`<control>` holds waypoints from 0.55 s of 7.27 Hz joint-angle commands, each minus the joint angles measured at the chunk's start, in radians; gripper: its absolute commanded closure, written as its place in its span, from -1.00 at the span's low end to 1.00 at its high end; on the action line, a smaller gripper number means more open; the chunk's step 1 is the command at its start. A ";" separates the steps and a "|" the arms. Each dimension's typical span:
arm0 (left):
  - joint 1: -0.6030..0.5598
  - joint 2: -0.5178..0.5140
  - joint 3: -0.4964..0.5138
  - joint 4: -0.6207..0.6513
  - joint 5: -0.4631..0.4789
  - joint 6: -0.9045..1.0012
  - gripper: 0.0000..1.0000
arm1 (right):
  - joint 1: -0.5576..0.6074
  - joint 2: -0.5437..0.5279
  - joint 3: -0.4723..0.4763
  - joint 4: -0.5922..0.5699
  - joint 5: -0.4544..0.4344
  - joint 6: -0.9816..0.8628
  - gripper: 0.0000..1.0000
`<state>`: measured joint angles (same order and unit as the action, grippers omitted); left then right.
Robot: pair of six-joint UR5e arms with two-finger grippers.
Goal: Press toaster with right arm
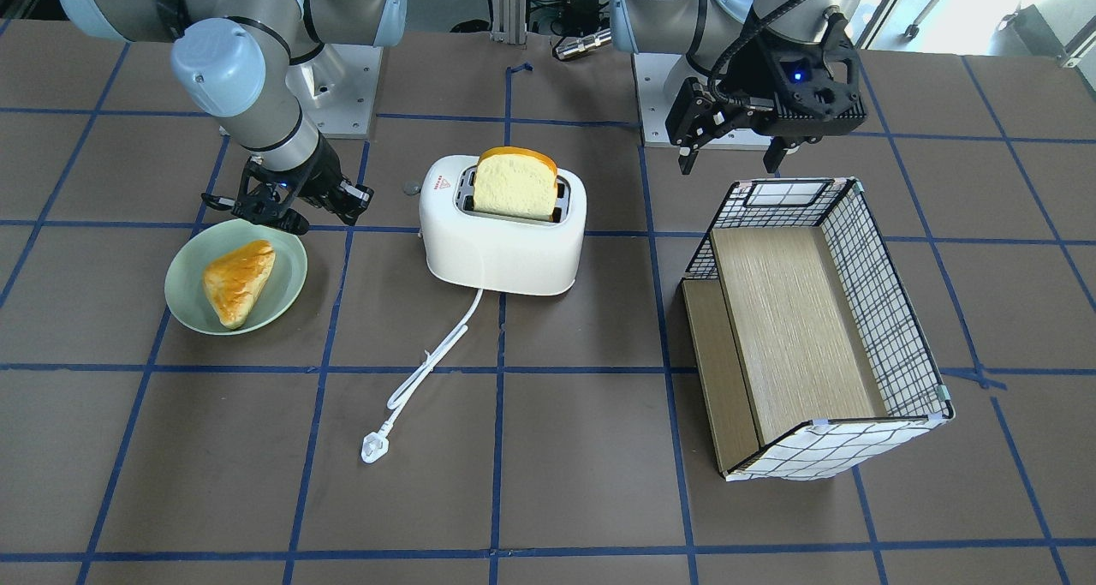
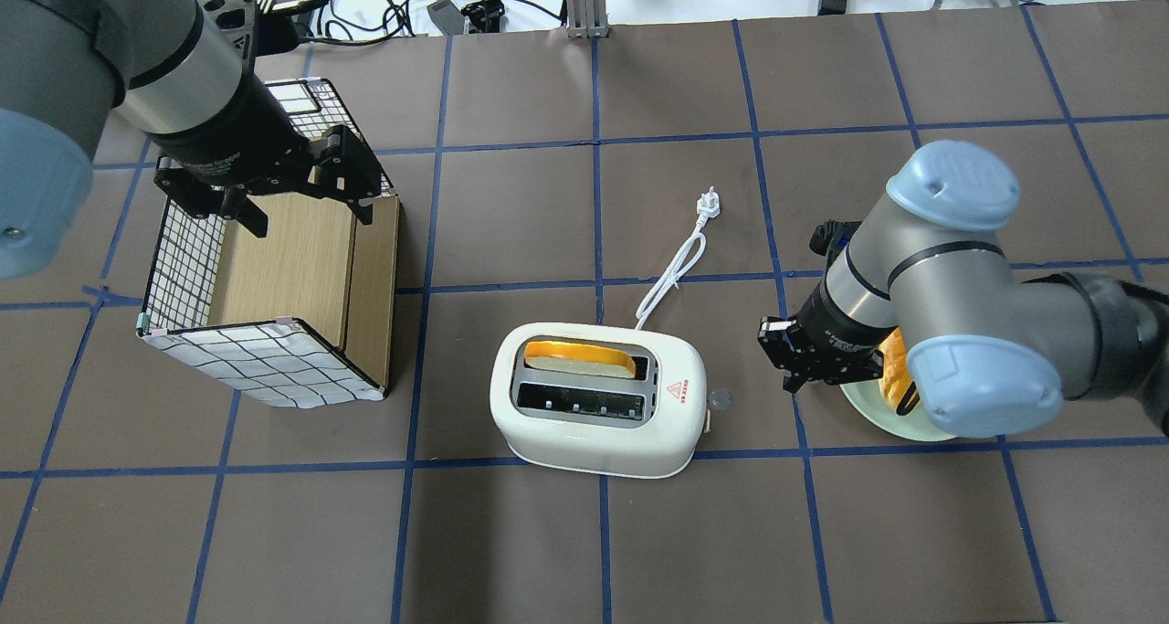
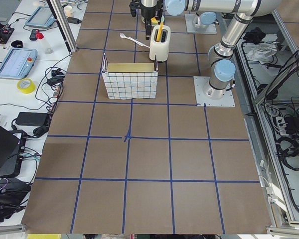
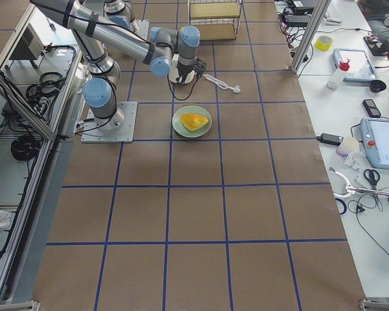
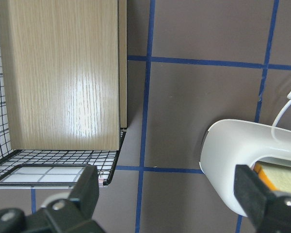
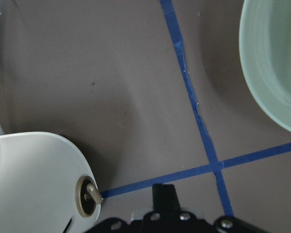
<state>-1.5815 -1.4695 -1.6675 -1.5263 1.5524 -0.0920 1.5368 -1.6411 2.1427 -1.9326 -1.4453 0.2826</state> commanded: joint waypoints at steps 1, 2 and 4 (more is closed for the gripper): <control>0.000 0.000 0.000 0.000 -0.002 0.000 -1.00 | 0.003 -0.005 -0.206 0.177 -0.076 -0.090 1.00; 0.000 0.000 0.000 0.000 -0.002 0.000 -1.00 | 0.005 -0.005 -0.287 0.193 -0.104 -0.115 1.00; 0.000 0.000 0.000 0.002 0.000 0.000 -1.00 | 0.008 -0.005 -0.387 0.182 -0.173 -0.263 -0.14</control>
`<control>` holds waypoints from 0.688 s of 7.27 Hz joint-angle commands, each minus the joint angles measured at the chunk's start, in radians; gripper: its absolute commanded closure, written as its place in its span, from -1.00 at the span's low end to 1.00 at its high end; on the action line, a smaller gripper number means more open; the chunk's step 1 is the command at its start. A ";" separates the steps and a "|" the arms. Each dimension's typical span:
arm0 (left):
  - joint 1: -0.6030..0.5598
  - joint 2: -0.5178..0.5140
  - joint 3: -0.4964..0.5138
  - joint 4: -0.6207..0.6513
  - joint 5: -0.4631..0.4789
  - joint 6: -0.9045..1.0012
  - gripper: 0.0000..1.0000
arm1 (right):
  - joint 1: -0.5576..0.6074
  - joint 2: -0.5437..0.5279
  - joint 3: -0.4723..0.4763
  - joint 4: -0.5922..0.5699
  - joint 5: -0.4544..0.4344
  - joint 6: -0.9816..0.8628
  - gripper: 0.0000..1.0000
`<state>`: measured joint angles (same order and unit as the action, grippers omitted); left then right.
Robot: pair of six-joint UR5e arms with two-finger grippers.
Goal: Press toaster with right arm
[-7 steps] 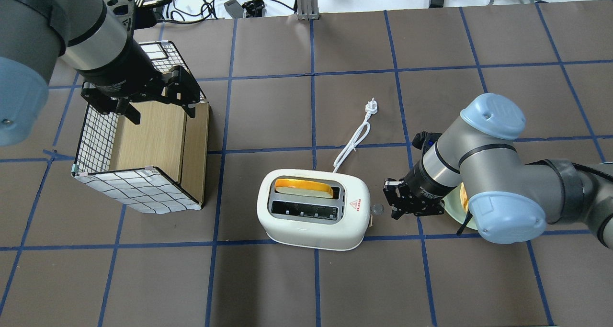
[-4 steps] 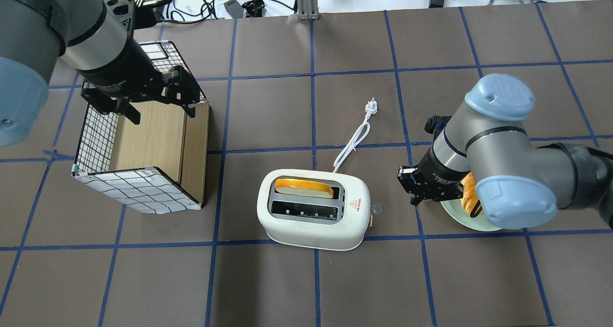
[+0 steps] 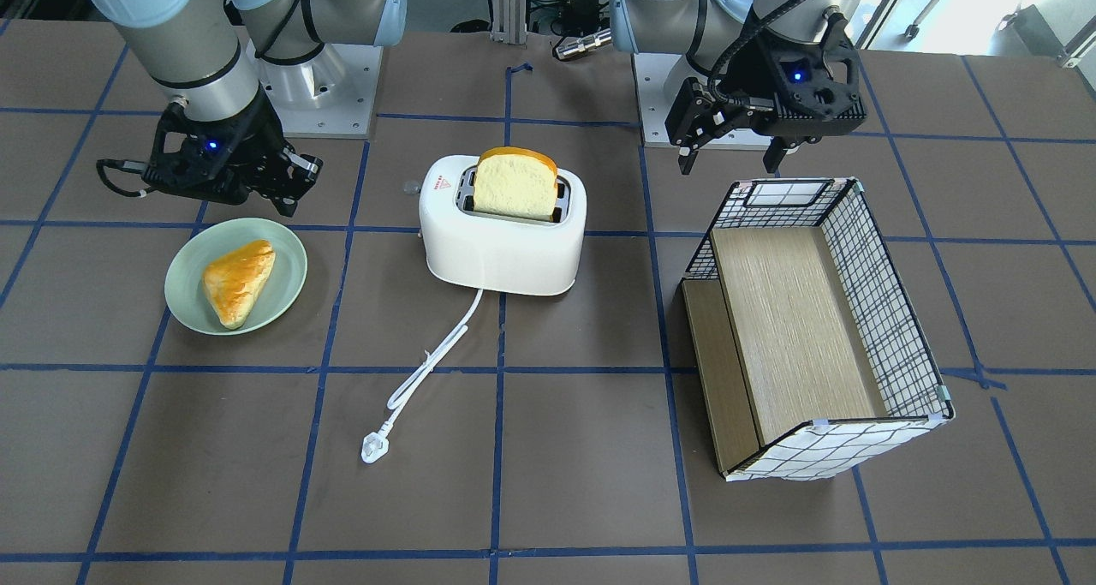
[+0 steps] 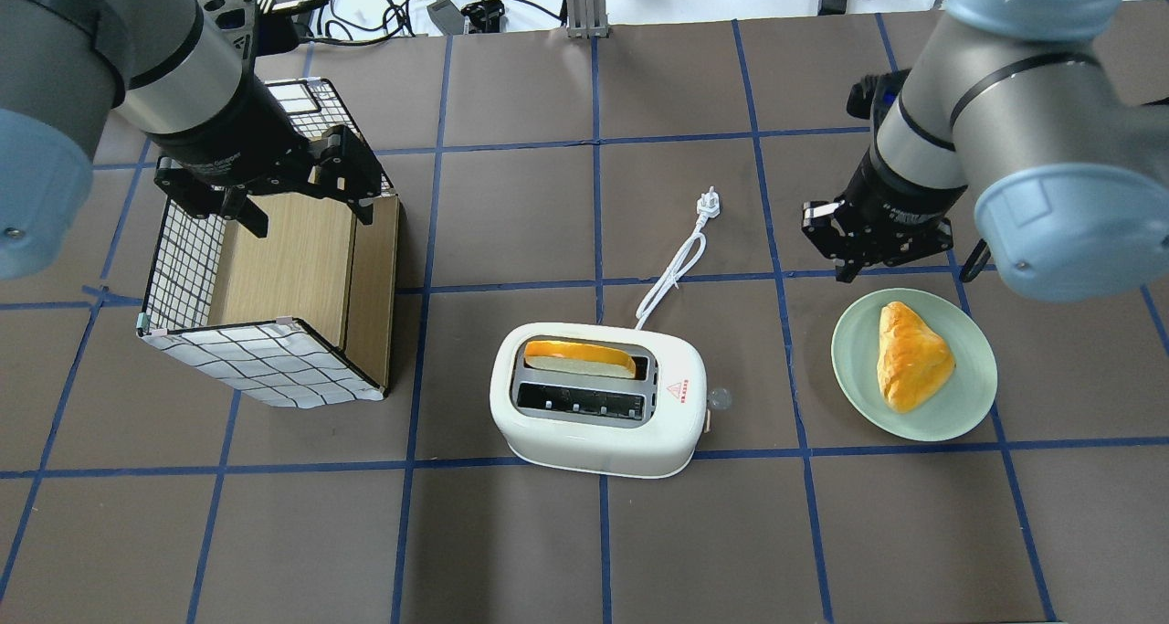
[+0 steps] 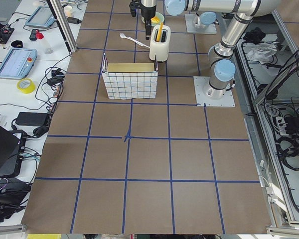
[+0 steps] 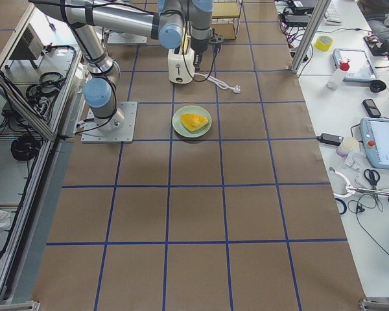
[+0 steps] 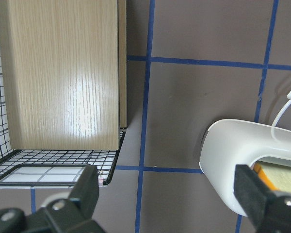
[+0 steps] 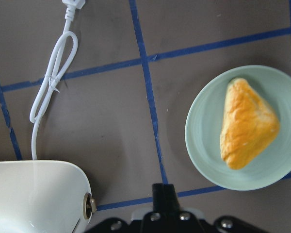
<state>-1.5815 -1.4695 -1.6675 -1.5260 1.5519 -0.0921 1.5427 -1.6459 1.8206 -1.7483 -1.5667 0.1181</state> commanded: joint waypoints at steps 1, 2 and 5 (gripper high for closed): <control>0.000 0.000 0.000 0.000 0.000 0.000 -1.00 | 0.001 0.000 -0.089 -0.022 -0.059 -0.185 -0.99; 0.000 0.000 0.000 0.000 0.000 0.000 -1.00 | 0.002 0.000 -0.113 -0.028 -0.055 -0.192 -1.00; 0.000 0.000 0.000 0.000 -0.001 0.000 -1.00 | 0.004 0.017 -0.255 0.202 0.016 -0.213 -1.00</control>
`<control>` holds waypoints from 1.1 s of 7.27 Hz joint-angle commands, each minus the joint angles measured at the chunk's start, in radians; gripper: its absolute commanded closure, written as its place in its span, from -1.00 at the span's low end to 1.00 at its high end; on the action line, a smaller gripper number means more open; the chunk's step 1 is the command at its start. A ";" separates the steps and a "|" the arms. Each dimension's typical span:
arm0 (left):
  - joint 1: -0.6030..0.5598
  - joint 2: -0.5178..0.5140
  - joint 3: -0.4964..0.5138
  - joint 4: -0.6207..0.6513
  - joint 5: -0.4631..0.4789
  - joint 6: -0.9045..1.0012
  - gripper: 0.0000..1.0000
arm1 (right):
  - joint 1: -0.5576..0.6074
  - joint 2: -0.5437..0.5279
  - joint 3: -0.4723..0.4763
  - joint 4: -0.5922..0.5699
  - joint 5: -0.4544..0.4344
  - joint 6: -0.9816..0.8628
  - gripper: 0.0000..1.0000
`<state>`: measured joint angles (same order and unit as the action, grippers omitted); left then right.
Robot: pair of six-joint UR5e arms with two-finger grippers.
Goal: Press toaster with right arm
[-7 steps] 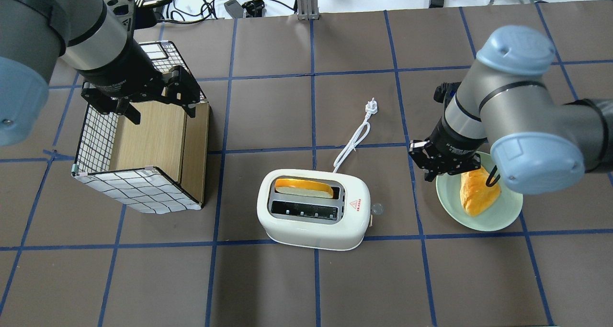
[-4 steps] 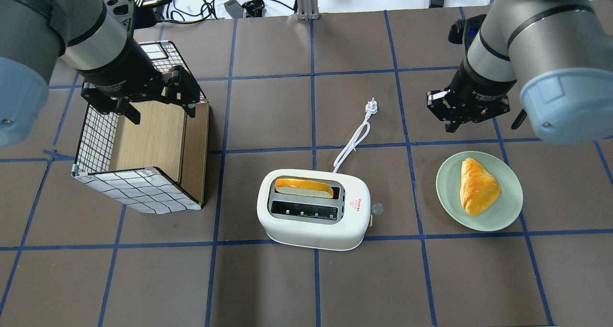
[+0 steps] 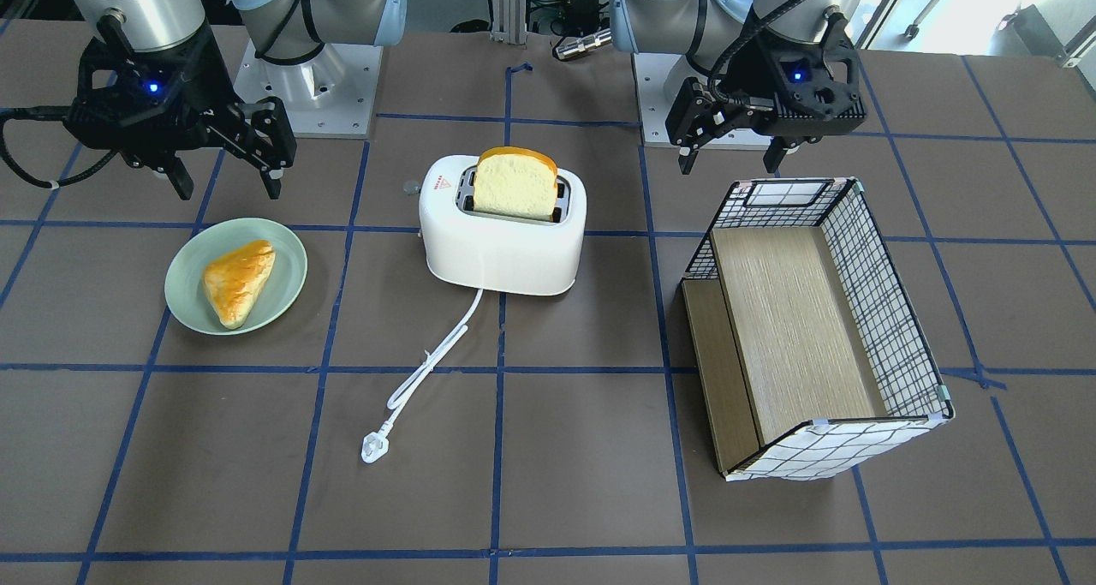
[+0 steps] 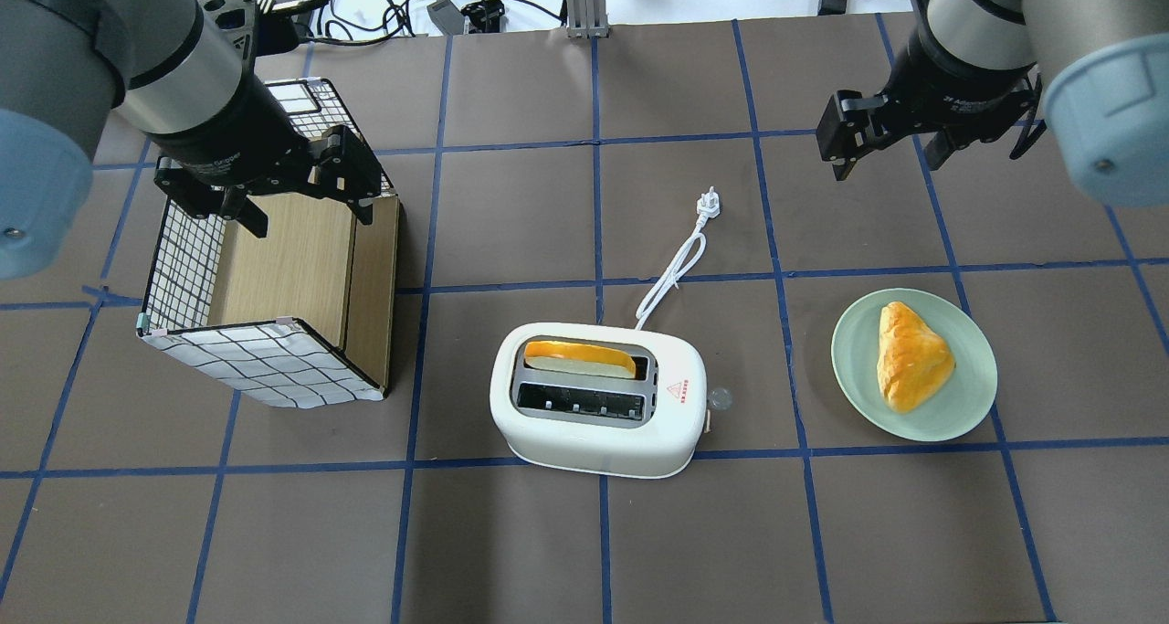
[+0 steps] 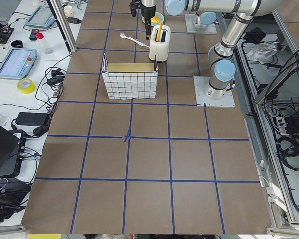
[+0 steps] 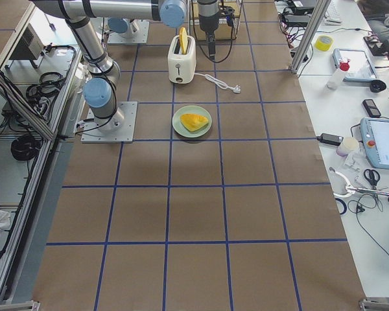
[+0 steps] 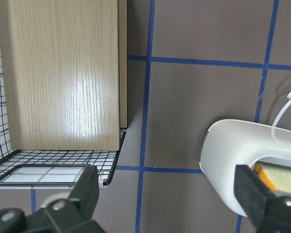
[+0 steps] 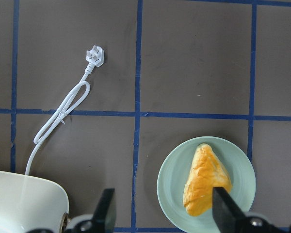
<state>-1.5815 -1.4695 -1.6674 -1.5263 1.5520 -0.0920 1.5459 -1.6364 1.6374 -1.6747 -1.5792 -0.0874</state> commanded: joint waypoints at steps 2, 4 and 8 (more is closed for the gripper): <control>0.000 0.000 0.000 0.000 -0.001 0.000 -1.00 | 0.000 0.058 -0.167 0.229 0.028 -0.018 -1.00; 0.000 0.000 0.000 0.000 0.000 0.000 -1.00 | 0.000 0.092 -0.209 0.234 -0.010 -0.078 -1.00; 0.000 0.000 0.000 0.002 0.000 0.000 -1.00 | 0.000 0.101 -0.209 0.175 -0.033 -0.051 -0.96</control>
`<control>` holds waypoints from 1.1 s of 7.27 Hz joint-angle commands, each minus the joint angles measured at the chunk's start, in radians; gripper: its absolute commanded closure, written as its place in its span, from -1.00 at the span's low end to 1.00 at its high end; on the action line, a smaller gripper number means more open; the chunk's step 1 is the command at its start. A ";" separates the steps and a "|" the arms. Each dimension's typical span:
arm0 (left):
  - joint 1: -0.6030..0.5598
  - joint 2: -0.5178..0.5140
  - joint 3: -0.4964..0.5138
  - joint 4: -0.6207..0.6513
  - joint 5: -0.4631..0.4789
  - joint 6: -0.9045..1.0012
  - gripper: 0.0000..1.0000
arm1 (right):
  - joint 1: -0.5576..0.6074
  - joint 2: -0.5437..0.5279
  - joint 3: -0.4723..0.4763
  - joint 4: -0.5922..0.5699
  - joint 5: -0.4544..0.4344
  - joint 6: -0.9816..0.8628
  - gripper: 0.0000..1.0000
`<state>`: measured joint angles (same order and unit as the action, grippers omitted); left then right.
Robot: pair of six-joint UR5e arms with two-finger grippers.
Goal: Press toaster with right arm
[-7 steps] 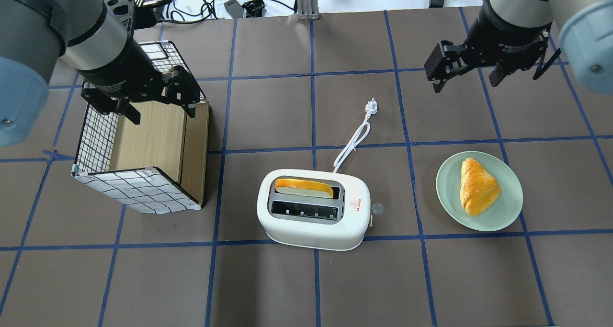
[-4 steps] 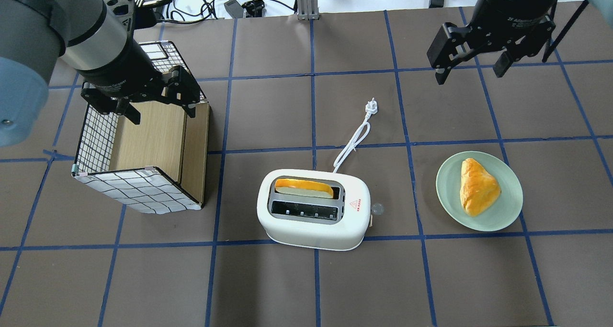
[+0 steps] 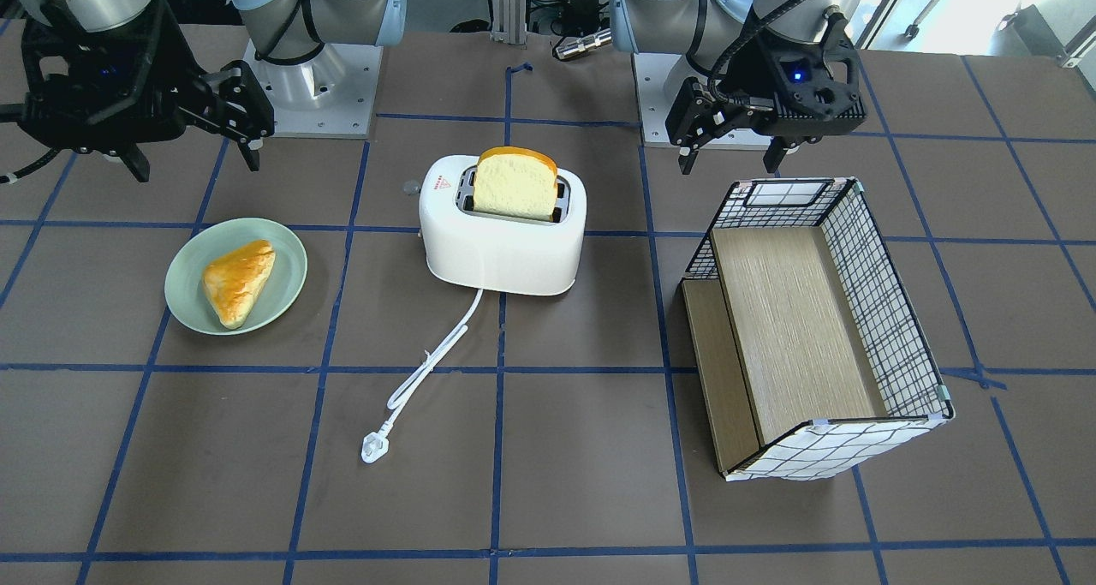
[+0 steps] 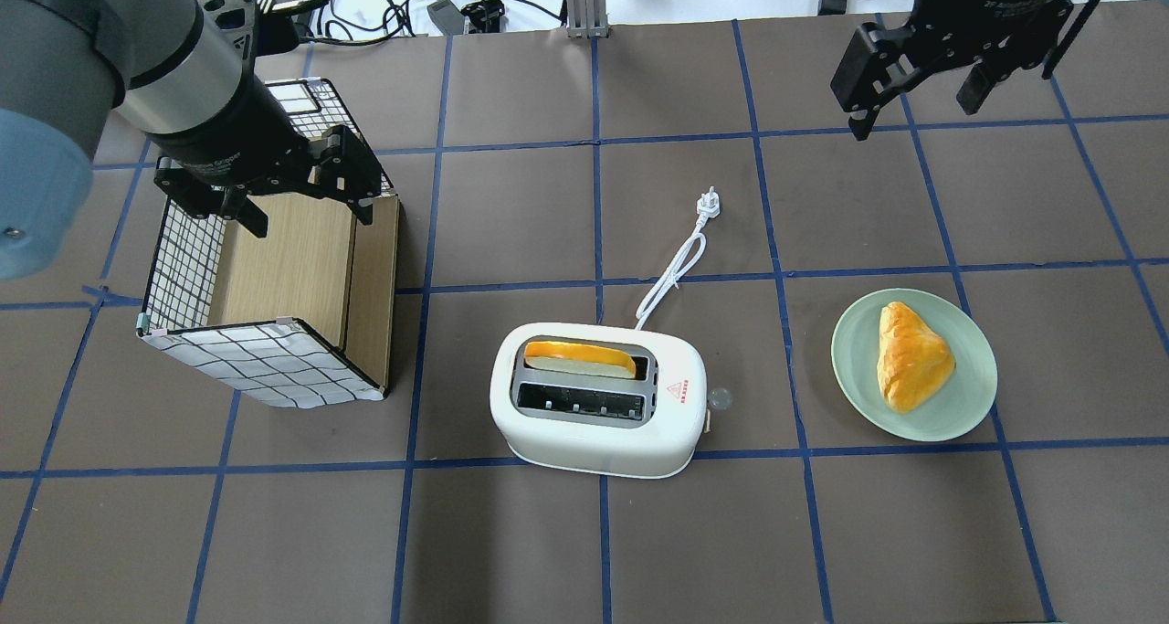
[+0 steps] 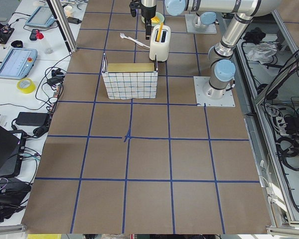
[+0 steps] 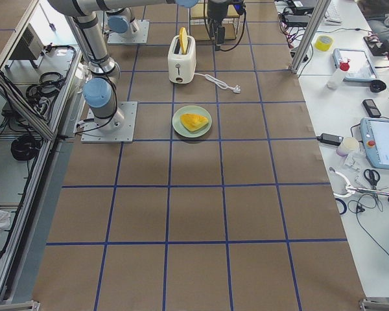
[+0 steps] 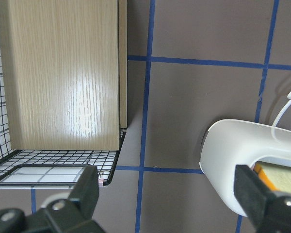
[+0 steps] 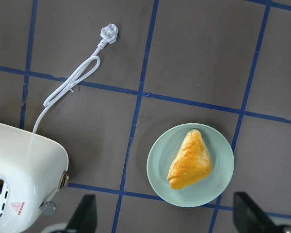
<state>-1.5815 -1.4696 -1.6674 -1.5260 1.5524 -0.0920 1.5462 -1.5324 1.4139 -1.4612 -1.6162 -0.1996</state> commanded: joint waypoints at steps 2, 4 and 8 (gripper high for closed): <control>0.000 0.000 0.000 0.000 0.000 0.000 -1.00 | -0.003 -0.026 0.100 -0.192 0.007 0.123 -0.93; 0.000 0.000 0.000 0.000 -0.002 0.000 -1.00 | 0.000 -0.047 0.145 -0.269 0.001 0.121 -1.00; 0.000 0.000 0.000 0.001 0.000 0.000 -1.00 | 0.000 -0.055 0.132 -0.156 -0.007 0.046 -1.00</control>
<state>-1.5815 -1.4696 -1.6675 -1.5257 1.5524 -0.0920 1.5462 -1.5870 1.5488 -1.6332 -1.6242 -0.1230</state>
